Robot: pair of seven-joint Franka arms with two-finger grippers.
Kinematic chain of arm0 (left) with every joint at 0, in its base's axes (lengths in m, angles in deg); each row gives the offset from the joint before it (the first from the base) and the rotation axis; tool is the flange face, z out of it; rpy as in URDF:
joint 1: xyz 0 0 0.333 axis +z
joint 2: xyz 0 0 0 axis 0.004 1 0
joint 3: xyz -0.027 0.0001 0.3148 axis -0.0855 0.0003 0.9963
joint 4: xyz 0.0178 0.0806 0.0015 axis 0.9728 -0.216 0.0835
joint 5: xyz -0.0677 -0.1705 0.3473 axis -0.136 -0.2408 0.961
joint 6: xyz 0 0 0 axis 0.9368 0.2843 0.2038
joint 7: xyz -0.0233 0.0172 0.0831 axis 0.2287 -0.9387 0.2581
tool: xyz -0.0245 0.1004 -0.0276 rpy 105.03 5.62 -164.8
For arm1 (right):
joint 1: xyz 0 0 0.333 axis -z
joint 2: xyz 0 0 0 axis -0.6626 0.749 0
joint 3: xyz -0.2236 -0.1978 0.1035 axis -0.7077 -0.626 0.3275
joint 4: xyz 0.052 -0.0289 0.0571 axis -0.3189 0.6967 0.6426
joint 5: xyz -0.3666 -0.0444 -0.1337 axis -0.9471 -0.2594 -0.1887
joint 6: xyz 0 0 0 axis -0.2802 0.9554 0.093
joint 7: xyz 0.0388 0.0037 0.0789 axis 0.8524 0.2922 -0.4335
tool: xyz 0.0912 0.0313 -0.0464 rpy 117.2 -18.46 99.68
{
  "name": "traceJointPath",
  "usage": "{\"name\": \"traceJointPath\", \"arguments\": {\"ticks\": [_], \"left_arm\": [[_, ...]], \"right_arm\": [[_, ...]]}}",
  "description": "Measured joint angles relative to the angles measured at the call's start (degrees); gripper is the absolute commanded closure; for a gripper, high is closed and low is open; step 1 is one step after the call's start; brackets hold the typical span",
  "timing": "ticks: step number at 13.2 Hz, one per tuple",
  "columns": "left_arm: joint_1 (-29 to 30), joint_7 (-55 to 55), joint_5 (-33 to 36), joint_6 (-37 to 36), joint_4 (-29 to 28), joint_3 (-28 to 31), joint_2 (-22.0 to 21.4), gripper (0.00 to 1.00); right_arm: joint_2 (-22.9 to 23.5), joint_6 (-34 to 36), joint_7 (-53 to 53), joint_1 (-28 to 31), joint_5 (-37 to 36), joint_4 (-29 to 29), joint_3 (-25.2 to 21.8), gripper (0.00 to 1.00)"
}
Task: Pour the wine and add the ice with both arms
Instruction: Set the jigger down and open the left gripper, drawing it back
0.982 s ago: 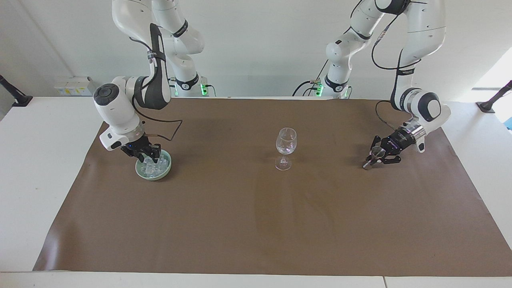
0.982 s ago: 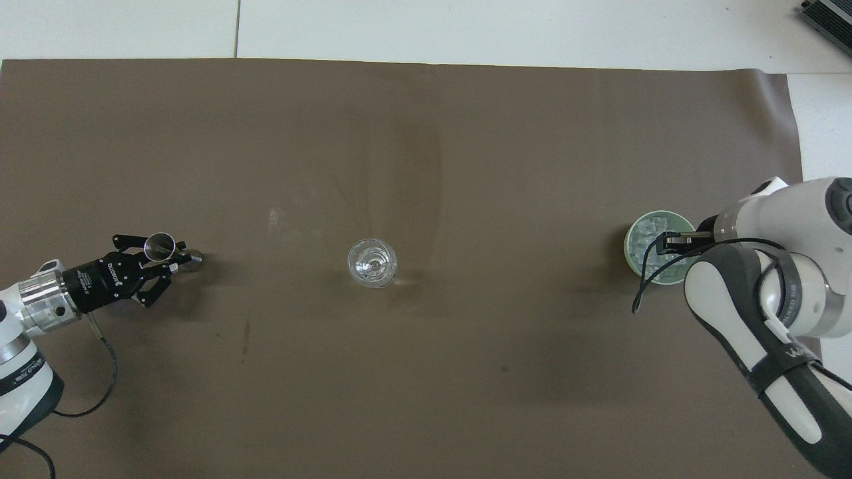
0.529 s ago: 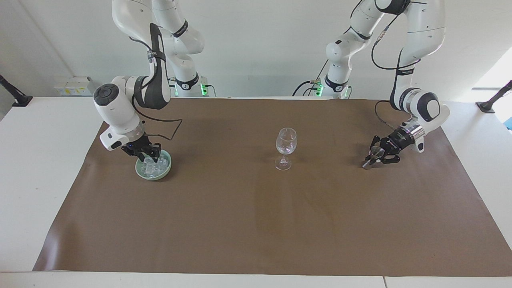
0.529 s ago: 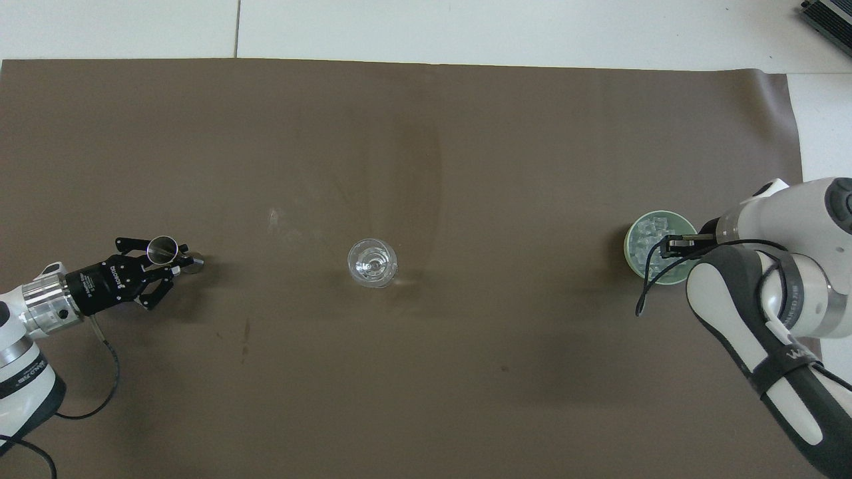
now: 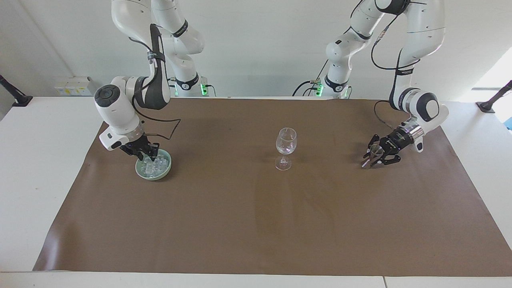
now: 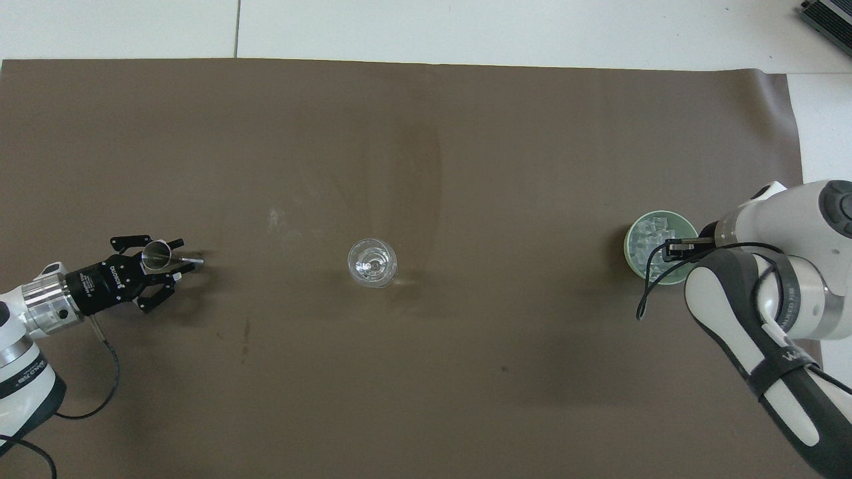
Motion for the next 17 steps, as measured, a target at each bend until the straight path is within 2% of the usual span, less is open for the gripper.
{"name": "traceJointPath", "arguments": {"ticks": [6, 10, 12, 15, 17], "left_arm": [[0.00, 0.00, 0.08, -0.01, 0.68, 0.00, -0.04, 0.00], [0.06, 0.02, 2.03, -0.63, 2.97, 0.15, -0.07, 0.00], [0.33, 0.25, 4.13, -1.21, 4.25, 0.36, -0.08, 0.00], [2.16, 0.39, 10.24, -3.53, 7.00, 0.65, -0.12, 0.00], [3.61, 0.52, 14.55, -4.85, 9.30, 0.75, -0.15, 0.00]], "right_arm": [[0.00, -2.53, -0.01, 0.00, -2.58, 1.78, 0.01, 0.55], [0.00, -2.56, -0.01, 0.00, -2.59, 1.94, 0.03, 0.62], [0.00, -2.56, -0.01, 0.00, -2.59, 2.26, 0.04, 0.72], [0.00, -2.56, -0.01, 0.00, -2.60, 2.41, 0.05, 0.96], [-0.01, -2.55, -0.01, 0.00, -2.60, 2.35, 0.06, 1.00]]}}
